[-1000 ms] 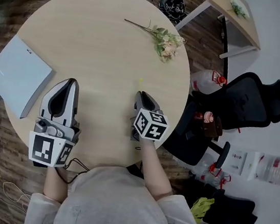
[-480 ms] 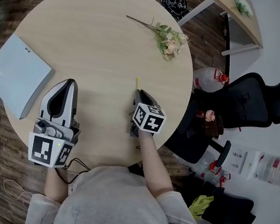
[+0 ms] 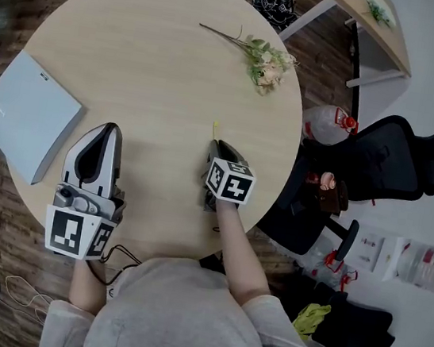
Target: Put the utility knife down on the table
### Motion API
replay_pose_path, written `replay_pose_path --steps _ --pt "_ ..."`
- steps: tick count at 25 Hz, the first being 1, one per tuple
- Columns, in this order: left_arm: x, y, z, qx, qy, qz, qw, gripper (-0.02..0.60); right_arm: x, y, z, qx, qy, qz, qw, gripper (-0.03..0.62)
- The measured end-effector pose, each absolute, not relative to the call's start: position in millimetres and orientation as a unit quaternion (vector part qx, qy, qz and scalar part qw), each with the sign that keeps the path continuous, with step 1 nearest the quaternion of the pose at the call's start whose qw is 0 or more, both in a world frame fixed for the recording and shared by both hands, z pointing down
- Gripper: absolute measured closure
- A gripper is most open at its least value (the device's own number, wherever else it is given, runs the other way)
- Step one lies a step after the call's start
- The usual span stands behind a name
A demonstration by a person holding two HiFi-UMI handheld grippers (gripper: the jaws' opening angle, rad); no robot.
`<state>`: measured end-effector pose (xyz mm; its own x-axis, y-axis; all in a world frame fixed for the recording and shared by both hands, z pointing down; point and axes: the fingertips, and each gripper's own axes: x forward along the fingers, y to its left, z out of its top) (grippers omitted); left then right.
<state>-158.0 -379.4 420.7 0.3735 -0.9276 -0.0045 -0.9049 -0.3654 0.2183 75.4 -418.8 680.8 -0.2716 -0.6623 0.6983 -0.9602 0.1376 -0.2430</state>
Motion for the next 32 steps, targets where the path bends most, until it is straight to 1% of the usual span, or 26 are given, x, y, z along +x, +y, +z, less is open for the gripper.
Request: replay_pose_path --steps 11,21,22,25,32 --pt "-157.1 -377.7 419.5 0.821 -0.561 -0.063 0.089 0.574 76.7 -418.2 685.6 0.560 -0.719 0.337 0.235 0.526" --pt "-152.6 -371.3 414.3 0.822 -0.561 -0.064 0.081 0.574 75.6 -418.9 666.9 0.562 -0.735 0.313 0.216 0.514" --pt "-151.2 -370.2 412.0 0.822 -0.560 -0.065 0.079 0.574 75.9 -418.5 663.1 0.563 -0.737 0.308 0.214 0.523" --pt "-145.8 -365.7 404.6 0.823 -0.559 -0.066 0.071 0.574 77.4 -416.5 649.3 0.563 -0.746 0.289 0.207 0.583" --pt "-133.3 -350.4 388.3 0.825 -0.558 -0.069 0.054 0.574 79.7 -402.9 607.8 0.556 -0.773 0.253 0.173 0.583"
